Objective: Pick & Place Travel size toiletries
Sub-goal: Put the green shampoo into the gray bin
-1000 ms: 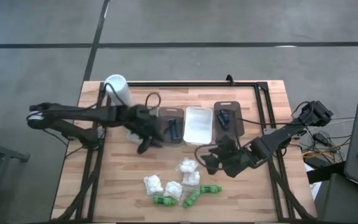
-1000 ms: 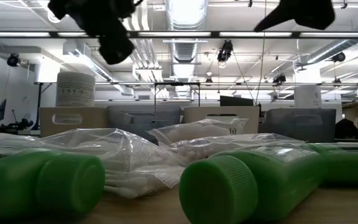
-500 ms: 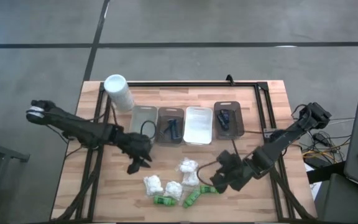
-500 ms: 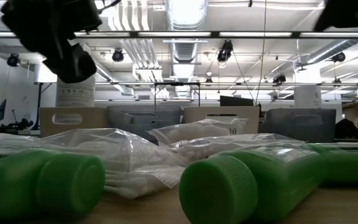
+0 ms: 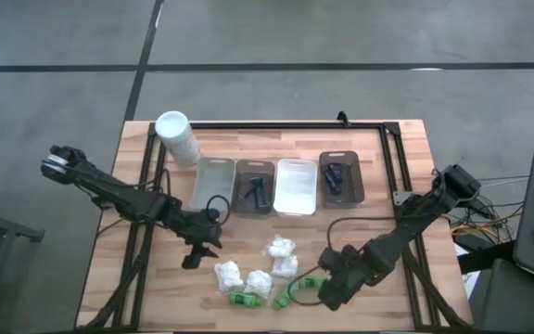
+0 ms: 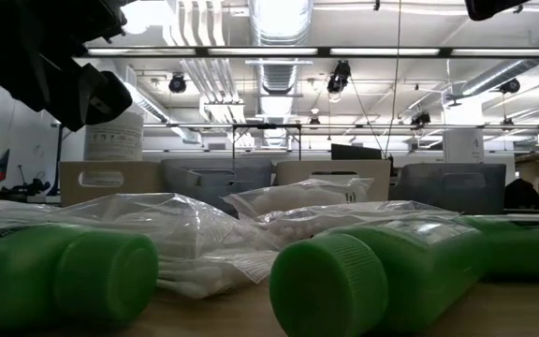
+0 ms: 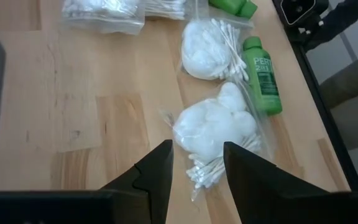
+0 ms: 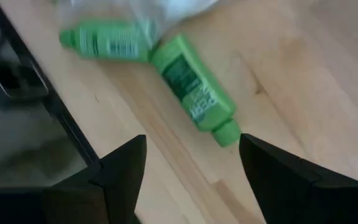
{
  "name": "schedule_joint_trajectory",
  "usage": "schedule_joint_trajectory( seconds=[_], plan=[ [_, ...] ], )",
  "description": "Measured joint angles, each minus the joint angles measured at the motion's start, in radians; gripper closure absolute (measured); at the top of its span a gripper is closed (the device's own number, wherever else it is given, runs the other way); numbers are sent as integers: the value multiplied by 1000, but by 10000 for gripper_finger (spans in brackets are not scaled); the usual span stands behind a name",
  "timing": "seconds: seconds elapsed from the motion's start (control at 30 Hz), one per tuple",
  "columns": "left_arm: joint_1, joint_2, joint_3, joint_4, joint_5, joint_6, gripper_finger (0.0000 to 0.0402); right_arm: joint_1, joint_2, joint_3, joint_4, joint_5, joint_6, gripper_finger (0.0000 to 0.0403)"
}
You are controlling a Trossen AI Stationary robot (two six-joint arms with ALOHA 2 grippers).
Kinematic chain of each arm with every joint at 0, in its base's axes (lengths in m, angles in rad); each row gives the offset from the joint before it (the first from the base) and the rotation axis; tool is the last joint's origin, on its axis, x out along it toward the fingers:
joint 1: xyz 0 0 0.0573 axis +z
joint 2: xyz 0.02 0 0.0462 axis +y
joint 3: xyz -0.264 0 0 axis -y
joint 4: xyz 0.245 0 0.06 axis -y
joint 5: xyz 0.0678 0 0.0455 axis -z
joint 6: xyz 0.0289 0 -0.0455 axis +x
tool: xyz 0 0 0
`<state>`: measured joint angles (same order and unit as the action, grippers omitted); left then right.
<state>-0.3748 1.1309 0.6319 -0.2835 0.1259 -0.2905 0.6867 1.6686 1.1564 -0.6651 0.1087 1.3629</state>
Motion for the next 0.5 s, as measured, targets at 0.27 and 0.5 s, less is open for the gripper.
schedule_joint_trajectory(
  seconds=[0.27,0.5],
  plan=[
    [0,0,0,-2,2,0,254,0,109,64,2,-14,-424,120],
    [0,0,0,-7,4,-26,255,-2,172,160,-132,-12,-523,92]
  ],
)
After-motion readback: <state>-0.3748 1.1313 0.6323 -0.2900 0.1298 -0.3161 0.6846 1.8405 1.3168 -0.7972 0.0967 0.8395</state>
